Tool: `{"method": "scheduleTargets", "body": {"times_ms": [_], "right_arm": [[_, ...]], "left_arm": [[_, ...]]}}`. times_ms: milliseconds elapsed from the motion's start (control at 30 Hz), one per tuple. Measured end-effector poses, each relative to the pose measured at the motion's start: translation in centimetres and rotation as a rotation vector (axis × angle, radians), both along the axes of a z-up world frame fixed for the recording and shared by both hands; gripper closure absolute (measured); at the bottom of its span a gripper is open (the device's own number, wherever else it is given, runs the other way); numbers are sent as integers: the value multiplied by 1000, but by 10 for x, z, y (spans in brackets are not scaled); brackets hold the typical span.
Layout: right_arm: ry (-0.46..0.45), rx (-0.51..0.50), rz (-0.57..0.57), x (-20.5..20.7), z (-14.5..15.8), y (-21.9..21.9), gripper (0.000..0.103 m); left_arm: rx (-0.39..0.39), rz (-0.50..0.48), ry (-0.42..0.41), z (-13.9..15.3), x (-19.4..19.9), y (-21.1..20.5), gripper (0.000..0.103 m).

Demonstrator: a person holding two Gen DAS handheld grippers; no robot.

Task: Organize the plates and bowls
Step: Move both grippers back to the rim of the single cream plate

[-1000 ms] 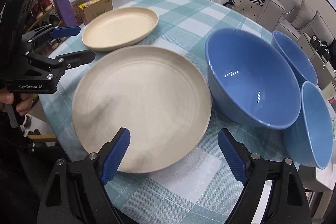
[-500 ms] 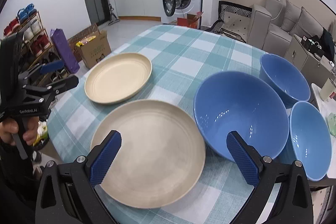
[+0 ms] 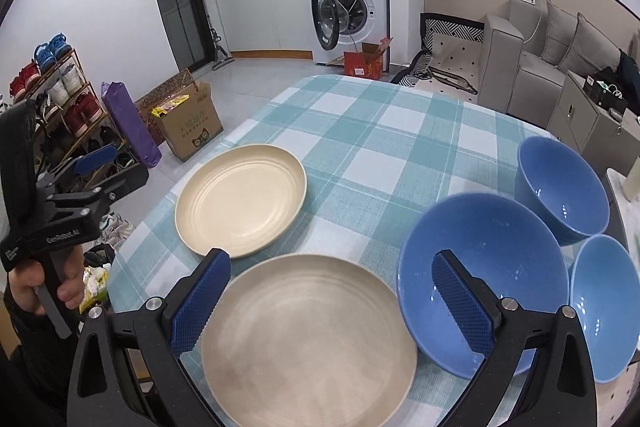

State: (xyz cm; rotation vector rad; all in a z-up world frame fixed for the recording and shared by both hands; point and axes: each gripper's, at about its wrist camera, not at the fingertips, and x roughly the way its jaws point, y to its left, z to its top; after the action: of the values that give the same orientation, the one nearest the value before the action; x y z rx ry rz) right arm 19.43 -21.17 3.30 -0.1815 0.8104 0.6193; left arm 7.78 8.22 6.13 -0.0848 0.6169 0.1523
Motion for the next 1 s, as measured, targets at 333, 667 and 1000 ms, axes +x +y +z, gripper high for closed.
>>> {"method": "scheduleTargets", "body": {"times_ms": [333, 667, 1000], "right_arm": [[2, 25, 28, 17, 8, 24, 1], [49, 10, 31, 45, -10, 54, 1], [107, -13, 30, 72, -39, 82, 1]], "left_arm": [[-7, 61, 47, -22, 13, 23, 0], [-33, 96, 100, -44, 27, 37, 0], [-89, 111, 148, -65, 38, 53, 0]]}}
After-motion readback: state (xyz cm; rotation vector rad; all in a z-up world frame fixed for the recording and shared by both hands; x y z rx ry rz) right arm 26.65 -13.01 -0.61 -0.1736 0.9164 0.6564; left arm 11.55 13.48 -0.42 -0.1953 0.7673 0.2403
